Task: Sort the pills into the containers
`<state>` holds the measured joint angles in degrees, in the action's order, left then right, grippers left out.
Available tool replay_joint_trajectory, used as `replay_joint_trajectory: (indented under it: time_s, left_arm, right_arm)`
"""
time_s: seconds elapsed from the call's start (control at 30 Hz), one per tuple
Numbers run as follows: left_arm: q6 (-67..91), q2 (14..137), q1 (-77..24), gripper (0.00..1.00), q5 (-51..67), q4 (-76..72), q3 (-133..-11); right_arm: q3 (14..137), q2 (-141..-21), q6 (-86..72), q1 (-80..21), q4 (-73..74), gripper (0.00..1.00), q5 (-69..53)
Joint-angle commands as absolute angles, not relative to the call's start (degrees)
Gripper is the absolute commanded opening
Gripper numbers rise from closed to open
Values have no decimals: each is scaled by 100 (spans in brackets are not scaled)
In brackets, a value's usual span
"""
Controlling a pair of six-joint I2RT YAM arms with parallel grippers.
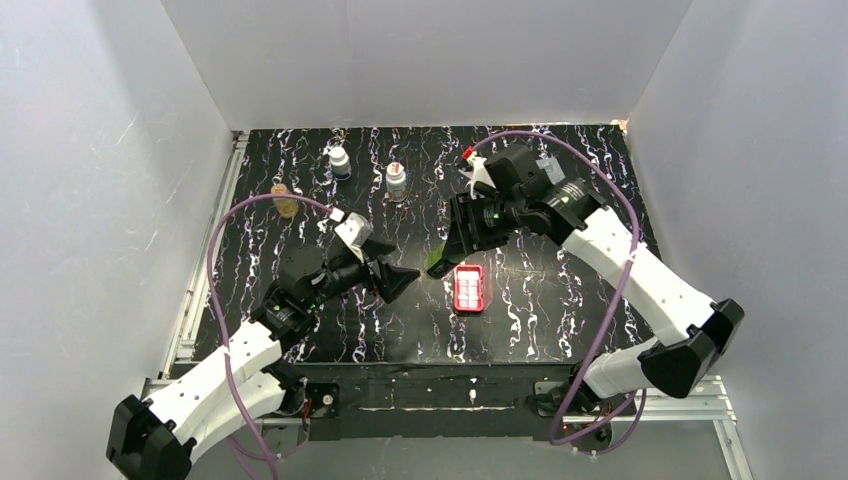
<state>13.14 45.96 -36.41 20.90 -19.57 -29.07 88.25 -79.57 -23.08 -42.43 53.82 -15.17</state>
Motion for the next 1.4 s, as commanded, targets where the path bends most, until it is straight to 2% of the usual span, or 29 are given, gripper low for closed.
replay_joint_trajectory:
  time_s: [0.0,0.33,0.53,0.8,1.03,1.1,1.13,1.17,1.2,1.27,1.3,1.37]
  left_arm:
    - [764,4832,-3807,85,3159,-2333,-3559]
    - [258,5411,-4654,82,3965,-907,-4663]
    - [223,5487,-4808,81,3619,-975,-4564]
    - [411,5541,-4894,68,3187,-1295,-4400]
    - [636,5546,-4914,53,2931,-1673,-4244]
    - [725,5501,-4915,43,2871,-1895,-4149]
    - [743,5494,-4915,32,2860,-1964,-4118]
    - [747,5493,-4913,15,2842,-1970,-4120]
    - [729,5500,-4917,2,2797,-1892,-4142]
    - [591,5481,-4951,0,2506,-1720,-4159]
    - [439,5434,-4989,0,2273,-1678,-4132]
    - [146,5343,-5080,0,1670,-1613,-4074]
  right_arm:
    - [9104,-7736,-2171,-4267,5581,18,-2541]
    - [9766,-7810,-2228,-4271,5831,19,-3040]
    - [9945,-7815,-2208,-4270,5931,19,-3206]
    - [10028,-7767,-2233,-4267,5979,19,-3252]
    - [9934,-7692,-2347,-4261,5810,20,-3130]
    - [9925,-7690,-2372,-4256,5774,22,-3089]
    - [9916,-7690,-2379,-4251,5769,26,-3067]
    - [9913,-7690,-2377,-4236,5771,35,-3060]
    - [9908,-7685,-2387,-4215,5774,50,-3050]
    - [9917,-7661,-2420,-4192,5780,79,-2950]
    - [9932,-7644,-2436,-4185,5807,85,-2887]
    - [9969,-7673,-2469,-4166,5894,90,-2812]
